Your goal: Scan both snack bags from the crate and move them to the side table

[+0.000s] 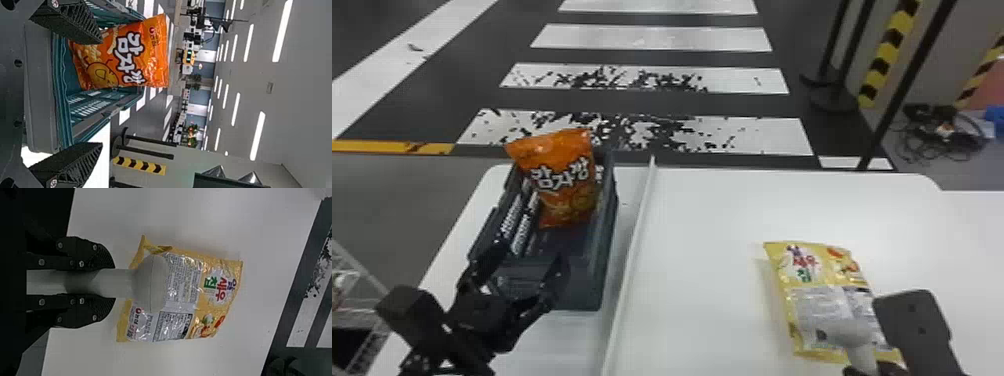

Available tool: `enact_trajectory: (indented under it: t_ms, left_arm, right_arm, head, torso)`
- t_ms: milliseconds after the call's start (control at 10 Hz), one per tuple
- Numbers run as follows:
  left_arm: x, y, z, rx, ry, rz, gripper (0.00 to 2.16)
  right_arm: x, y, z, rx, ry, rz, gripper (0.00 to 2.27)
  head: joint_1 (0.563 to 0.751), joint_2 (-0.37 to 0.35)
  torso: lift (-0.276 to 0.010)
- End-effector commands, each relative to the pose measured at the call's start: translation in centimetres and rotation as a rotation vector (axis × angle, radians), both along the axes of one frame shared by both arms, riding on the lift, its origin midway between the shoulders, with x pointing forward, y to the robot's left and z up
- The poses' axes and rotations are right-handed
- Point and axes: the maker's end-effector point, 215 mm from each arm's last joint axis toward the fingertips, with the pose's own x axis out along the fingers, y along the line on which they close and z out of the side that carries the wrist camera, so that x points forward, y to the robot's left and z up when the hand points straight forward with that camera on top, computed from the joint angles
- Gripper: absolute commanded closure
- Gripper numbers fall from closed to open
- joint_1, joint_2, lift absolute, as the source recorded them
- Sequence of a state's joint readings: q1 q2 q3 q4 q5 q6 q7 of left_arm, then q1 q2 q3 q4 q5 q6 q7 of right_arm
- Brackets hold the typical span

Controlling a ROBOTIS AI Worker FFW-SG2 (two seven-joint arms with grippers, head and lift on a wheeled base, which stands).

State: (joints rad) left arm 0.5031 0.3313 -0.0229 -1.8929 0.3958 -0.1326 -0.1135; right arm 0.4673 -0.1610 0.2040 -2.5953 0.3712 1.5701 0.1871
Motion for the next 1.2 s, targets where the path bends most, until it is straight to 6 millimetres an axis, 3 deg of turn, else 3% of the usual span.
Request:
enact_trajectory:
  t_ms: [0, 300, 700, 900, 1100]
  left_arm:
    - [0.0, 0.0, 0.0, 0.000, 0.000, 0.000, 0.08]
    - [0.0, 0.0, 0.0, 0.000, 0.000, 0.000, 0.08]
    - [-0.1, -0.1, -0.2, -0.002, 0.006, 0.001, 0.08]
    - [-0.2, -0.1, -0.3, -0.002, 0.007, 0.002, 0.08]
    - [-0.2, -0.1, -0.4, 0.002, 0.008, 0.003, 0.08]
  right_arm:
    - [0.5, -1.5, 0.7, -0.008, -0.019, -0.031, 2.24]
    - [2.5, -7.3, 2.0, -0.005, -0.071, -0.141, 2.24]
    - [9.2, -15.9, 3.7, 0.006, -0.266, -0.219, 2.24]
    - [12.2, -18.3, 2.9, 0.040, -0.345, -0.220, 2.24]
    - [14.4, -19.3, 0.7, 0.073, -0.348, -0.224, 2.24]
  head:
    - [0.695, 0.008]
    - [0.695, -0.056]
    - [0.695, -0.175]
    - [0.695, -0.213]
    - [0.695, -0.236]
  torso:
    - [-0.099]
    - [-0.099]
    - [-0.099]
    - [-0.099]
    - [-0.099]
